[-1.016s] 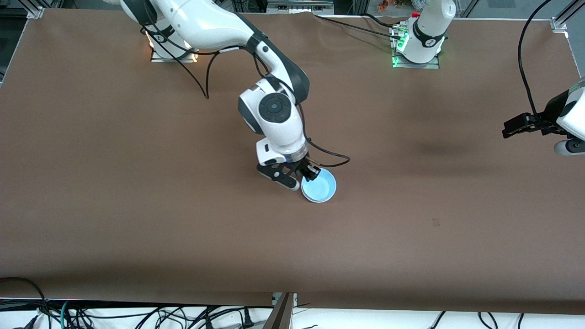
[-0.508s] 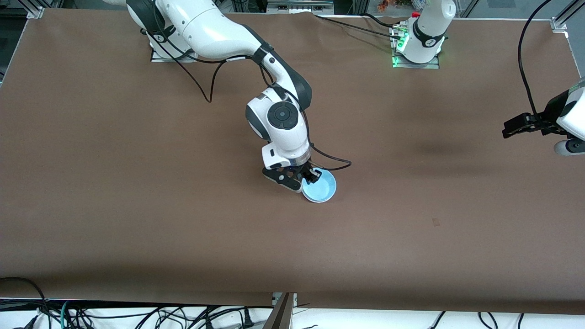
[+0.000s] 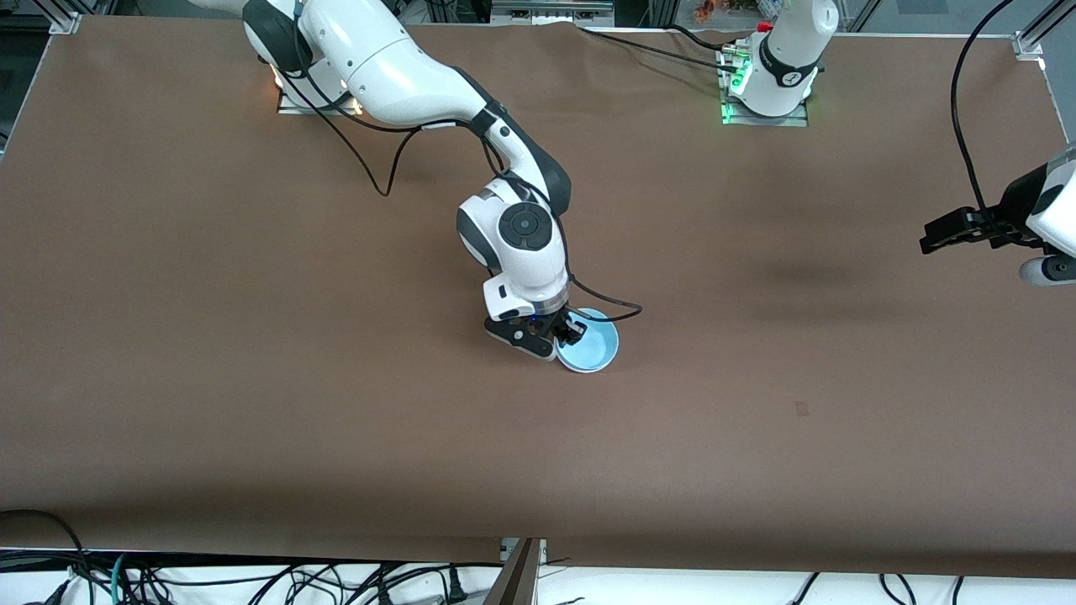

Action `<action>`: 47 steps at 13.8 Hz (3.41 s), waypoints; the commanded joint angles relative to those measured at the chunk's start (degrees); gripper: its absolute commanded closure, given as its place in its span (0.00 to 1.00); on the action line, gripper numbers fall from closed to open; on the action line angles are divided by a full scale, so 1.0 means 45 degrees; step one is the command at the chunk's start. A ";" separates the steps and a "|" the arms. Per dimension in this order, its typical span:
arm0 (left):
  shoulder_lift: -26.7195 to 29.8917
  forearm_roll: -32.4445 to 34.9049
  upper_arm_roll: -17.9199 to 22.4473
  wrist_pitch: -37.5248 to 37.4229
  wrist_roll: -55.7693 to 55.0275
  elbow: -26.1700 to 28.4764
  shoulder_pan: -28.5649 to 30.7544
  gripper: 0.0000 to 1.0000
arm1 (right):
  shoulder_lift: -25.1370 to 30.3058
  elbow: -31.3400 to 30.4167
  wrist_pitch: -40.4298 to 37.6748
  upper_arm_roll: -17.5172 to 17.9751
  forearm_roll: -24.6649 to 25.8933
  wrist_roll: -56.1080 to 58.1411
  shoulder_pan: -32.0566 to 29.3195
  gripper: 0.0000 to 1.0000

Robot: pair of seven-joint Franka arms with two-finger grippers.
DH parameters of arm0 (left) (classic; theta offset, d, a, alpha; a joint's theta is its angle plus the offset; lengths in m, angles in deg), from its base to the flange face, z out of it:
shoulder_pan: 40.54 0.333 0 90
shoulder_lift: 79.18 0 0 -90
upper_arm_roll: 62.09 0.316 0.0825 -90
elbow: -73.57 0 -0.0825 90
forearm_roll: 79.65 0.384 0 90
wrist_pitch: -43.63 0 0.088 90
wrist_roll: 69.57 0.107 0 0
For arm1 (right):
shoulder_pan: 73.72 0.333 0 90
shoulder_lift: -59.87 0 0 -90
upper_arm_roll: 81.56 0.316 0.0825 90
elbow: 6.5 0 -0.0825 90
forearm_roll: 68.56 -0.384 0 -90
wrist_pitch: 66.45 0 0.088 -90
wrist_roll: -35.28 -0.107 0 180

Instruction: Stack pink and blue bowls on white bowl

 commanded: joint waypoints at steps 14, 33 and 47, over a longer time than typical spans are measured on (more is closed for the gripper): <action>-0.0165 -0.0228 -0.0048 -0.0317 -0.0026 -0.0404 0.0132 0.00 | -0.0584 -0.0036 0.0876 -0.0359 0.0589 -0.0109 -0.0074 0.60; -0.0165 -0.0209 -0.0048 -0.0317 -0.0026 -0.0404 0.0132 0.00 | 0.4763 0.0120 -0.6540 -0.0281 -0.1831 0.5452 -0.3488 0.31; -0.0165 -0.0208 -0.0048 -0.0317 -0.0026 -0.0424 0.0113 0.00 | 0.9217 -0.0988 -1.3363 -0.3288 -0.1521 1.4169 -0.6675 0.10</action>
